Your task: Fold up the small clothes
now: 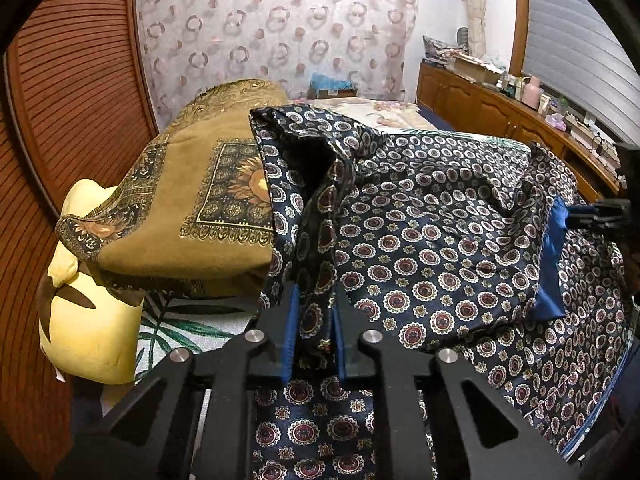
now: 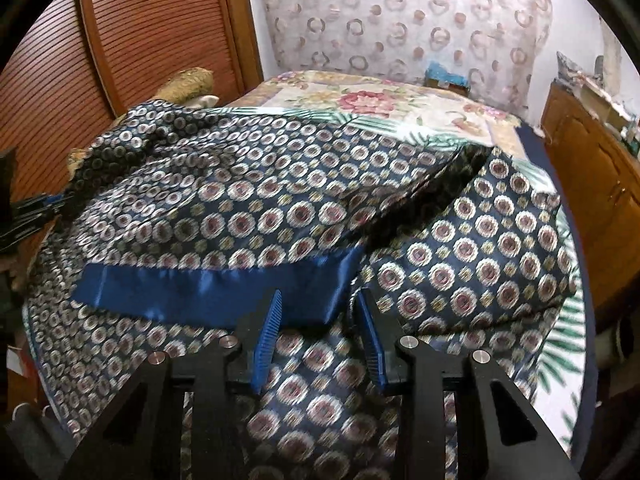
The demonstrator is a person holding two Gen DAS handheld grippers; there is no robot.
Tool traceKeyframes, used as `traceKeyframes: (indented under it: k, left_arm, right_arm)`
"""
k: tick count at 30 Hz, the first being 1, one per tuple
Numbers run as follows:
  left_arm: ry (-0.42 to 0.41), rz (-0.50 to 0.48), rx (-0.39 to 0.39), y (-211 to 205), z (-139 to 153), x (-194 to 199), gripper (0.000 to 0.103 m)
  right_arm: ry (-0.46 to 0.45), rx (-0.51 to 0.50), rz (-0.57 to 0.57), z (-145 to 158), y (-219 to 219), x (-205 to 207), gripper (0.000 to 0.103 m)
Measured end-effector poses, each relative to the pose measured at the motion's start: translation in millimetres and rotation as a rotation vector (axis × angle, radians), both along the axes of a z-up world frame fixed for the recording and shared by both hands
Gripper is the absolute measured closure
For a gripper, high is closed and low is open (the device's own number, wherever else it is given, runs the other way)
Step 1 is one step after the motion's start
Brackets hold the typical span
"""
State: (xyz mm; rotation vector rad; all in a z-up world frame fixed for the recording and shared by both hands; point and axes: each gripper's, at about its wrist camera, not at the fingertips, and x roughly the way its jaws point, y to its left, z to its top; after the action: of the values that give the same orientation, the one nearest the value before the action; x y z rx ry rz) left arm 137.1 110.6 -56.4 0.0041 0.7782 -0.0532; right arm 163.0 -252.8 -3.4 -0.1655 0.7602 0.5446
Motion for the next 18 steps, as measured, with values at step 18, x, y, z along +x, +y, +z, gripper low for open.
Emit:
traceKeyframes:
  k: [18]
  left_arm:
    - [-0.007, 0.043, -0.023, 8, 0, 4, 0.098]
  right_arm:
    - [-0.015, 0.088, -0.014, -7, 10, 11, 0.101]
